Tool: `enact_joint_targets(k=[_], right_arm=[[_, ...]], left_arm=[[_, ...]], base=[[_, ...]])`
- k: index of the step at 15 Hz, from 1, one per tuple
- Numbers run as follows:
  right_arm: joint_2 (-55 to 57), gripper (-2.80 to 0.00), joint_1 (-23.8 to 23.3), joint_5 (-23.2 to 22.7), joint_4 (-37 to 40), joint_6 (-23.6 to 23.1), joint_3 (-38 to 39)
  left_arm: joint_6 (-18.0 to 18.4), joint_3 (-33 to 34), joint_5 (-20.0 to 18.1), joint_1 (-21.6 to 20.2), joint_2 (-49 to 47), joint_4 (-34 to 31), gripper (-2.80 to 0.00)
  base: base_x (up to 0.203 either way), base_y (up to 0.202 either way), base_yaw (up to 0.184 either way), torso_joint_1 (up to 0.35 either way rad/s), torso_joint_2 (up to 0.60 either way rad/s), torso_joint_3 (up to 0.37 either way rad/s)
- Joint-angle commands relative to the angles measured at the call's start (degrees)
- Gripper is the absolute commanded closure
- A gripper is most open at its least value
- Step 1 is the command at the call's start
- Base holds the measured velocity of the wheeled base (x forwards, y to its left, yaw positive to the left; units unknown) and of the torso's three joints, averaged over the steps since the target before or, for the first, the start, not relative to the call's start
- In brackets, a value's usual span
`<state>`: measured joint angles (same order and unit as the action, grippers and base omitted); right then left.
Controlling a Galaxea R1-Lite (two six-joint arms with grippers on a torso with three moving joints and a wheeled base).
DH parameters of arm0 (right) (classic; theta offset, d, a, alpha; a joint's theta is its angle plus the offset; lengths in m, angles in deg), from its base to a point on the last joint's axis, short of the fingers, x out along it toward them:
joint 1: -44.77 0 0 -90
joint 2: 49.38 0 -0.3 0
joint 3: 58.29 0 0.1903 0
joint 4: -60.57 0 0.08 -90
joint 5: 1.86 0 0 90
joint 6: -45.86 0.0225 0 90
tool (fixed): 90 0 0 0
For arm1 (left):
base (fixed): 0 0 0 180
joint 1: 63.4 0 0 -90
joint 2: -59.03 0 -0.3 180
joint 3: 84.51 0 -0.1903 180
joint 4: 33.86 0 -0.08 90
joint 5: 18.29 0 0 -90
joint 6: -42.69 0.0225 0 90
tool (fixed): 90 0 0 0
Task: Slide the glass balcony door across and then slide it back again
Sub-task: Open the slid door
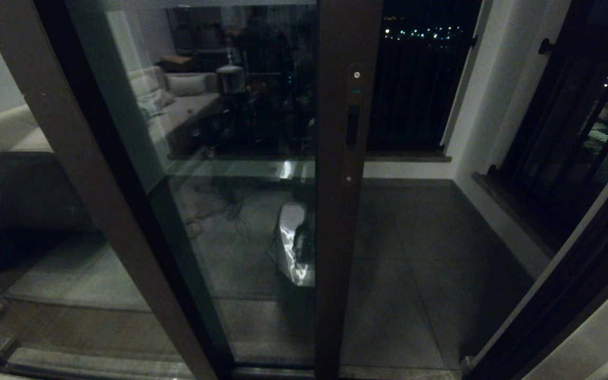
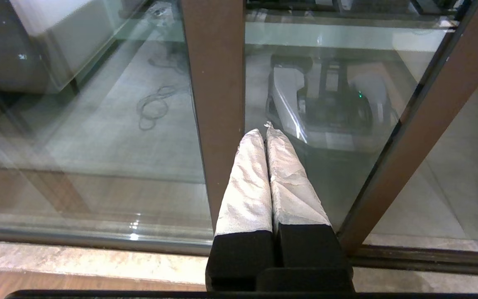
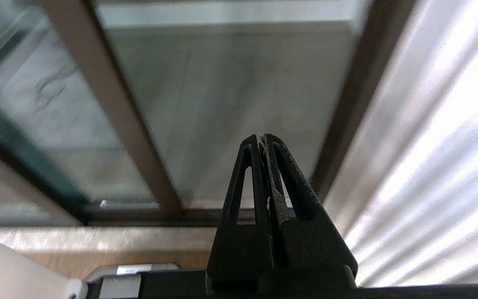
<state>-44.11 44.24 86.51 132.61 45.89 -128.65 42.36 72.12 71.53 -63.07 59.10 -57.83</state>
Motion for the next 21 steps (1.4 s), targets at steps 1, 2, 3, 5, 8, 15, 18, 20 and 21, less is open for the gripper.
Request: enact_joint_targets(k=[1, 2, 3, 5, 8, 15, 18, 20, 21], right_arm=[[-4.2, 0.00, 0.1, -0.9, -10.8, -0.3, 13.1], [-4.6, 0.00, 0.1, -0.9, -17.3, -0.8, 18.7], [-4.8, 0.00, 0.1, -0.9, -22.5, -1.8, 23.0], [-5.1, 0.00, 0.2, -0.9, -30.5, -3.5, 31.0], [-5.2, 0.00, 0.2, -1.1, -38.0, -4.1, 40.4], [-5.3, 0.00, 0.3, -1.3, -50.3, -0.3, 46.2], [-5.3, 0.00, 0.3, -0.2, -50.5, 5.5, 46.5], [-5.3, 0.00, 0.3, 1.4, -50.3, 18.0, 46.8], [-5.3, 0.00, 0.3, 1.8, -50.2, 27.3, 46.9]], left_arm=[[0.0, 0.1, 0.0, 0.0, 0.0, 0.0, 0.00], [0.0, 0.1, 0.0, 0.0, 0.0, 0.0, 0.00], [0.0, 0.1, 0.0, 0.0, 0.0, 0.0, 0.00], [0.0, 0.1, 0.0, 0.0, 0.0, 0.0, 0.00], [0.0, 0.1, 0.0, 0.0, 0.0, 0.0, 0.00], [0.6, 0.1, -0.1, -0.1, 0.0, 0.0, 0.00], [5.4, -1.7, -0.4, -0.1, -0.2, -0.1, 0.00], [6.0, -9.8, -1.9, -0.1, -3.6, -0.7, 0.00], [6.0, -14.2, -2.9, -0.1, -7.9, -0.8, 0.00]], base=[[0.000, 0.000, 0.000, 0.000, 0.00, 0.000], [0.000, 0.000, 0.000, 0.000, 0.00, 0.000], [0.000, 0.000, 0.000, 0.000, 0.00, 0.000], [0.000, 0.000, 0.000, 0.000, 0.00, 0.000], [0.000, 0.000, 0.000, 0.000, 0.00, 0.000], [0.000, 0.000, 0.000, 0.000, 0.00, 0.000], [0.000, 0.000, 0.000, 0.000, 0.00, 0.000], [0.000, 0.000, 0.000, 0.000, 0.00, 0.000], [0.000, 0.000, 0.000, 0.000, 0.00, 0.000]])
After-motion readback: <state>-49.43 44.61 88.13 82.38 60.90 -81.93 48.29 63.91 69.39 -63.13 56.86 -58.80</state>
